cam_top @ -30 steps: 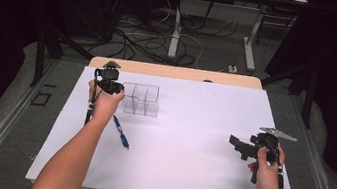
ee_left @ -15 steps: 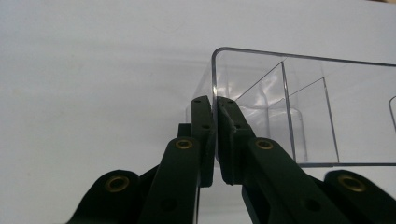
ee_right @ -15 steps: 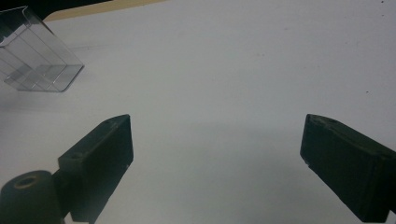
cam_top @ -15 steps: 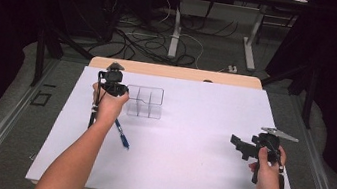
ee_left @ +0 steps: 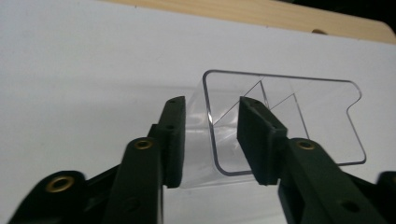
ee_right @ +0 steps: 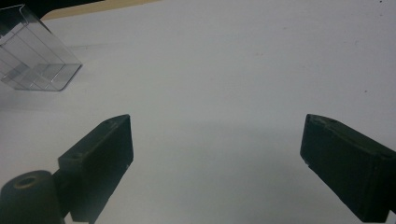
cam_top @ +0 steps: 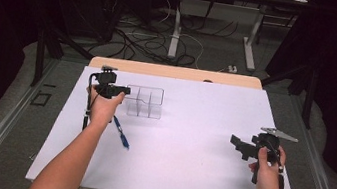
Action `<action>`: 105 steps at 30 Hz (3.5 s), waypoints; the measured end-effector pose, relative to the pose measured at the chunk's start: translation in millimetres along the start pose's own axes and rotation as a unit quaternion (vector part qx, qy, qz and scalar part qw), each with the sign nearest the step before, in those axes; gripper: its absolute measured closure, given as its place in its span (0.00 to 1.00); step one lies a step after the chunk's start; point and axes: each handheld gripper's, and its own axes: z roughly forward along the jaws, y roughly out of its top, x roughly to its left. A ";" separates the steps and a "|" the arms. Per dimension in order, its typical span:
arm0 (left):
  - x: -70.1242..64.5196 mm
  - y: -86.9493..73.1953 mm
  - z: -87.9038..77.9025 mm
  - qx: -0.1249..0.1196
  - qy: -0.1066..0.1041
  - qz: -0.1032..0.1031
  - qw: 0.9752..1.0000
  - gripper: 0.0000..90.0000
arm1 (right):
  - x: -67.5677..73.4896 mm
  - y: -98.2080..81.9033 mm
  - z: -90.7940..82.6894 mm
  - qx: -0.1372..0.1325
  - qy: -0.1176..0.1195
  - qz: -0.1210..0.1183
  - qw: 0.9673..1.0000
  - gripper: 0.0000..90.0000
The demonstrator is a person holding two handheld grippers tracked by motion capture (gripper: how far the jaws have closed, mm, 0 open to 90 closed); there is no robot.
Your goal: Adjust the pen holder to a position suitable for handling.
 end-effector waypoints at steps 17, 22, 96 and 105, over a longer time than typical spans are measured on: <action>20.6 -16.2 -30.5 -0.077 -0.033 0.039 0.996 0.34 | 0.8 0.1 -0.4 -0.001 -0.002 -0.002 1.000 0.10; 26.3 -24.1 -38.2 -0.083 -0.052 0.039 0.994 0.32 | 1.5 0.0 -0.3 0.000 -0.003 -0.004 1.000 0.10; 59.2 -85.5 -13.1 0.063 -0.049 -0.234 0.969 0.53 | 3.7 -1.3 3.4 0.007 -0.004 -0.014 1.000 0.10; 58.2 -89.0 -5.8 0.067 -0.044 -0.240 0.968 0.58 | 5.1 -2.1 5.3 0.011 -0.006 -0.016 1.000 0.10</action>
